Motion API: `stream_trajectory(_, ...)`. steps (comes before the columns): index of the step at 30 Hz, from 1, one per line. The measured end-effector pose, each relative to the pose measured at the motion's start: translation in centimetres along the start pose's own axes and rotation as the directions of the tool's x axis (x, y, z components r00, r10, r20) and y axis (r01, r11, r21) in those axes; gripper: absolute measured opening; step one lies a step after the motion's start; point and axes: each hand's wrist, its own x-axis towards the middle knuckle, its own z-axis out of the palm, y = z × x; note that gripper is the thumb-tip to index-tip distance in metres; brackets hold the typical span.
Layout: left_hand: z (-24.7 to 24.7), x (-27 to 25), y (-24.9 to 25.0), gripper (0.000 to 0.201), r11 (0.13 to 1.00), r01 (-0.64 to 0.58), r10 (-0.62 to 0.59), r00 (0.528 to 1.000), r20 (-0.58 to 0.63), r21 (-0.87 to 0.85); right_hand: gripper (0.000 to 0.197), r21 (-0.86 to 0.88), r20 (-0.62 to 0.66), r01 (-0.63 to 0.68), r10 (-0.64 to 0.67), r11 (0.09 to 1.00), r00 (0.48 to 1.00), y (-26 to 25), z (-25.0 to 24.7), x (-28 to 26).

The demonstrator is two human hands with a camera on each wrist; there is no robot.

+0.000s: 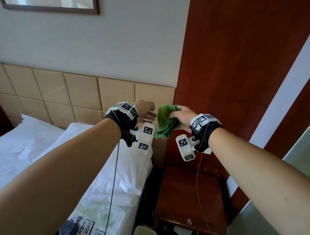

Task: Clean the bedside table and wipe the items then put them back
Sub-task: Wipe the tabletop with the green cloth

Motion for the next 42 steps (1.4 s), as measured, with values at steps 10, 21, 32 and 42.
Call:
stream_trajectory(10, 0.0, -0.3, -2.3, 0.030, 0.976, -0.120, 0.087, 0.980, 0.180, 0.180, 0.035, 0.312, 0.032, 0.020, -0.031, 0.950, 0.999, 0.7, 1.3, -0.7)
stream_trajectory(21, -3.3, -0.3, -4.1, 0.021, 0.871, -0.186, 0.158, 0.983, 0.098, 0.455, 0.046, 0.240, 0.145, 0.006, -0.042, 0.971, 0.989, 0.3, 3.9, -0.1)
stream_trajectory(32, -6.6, -0.9, -7.1, 0.045, 0.869, -0.211, 0.249, 0.968, -0.027, 0.447, 0.060, 0.294, 0.124, -0.059, 0.023, 0.954, 0.992, 1.9, 8.8, 3.0)
stream_trajectory(42, -11.5, -1.2, -12.1, 0.026, 0.999, 0.003, 0.006, 0.965, -0.261, 0.034, 0.021, 0.141, 0.436, -0.139, 0.065, 0.980, 0.898, 4.0, 16.0, 6.8)
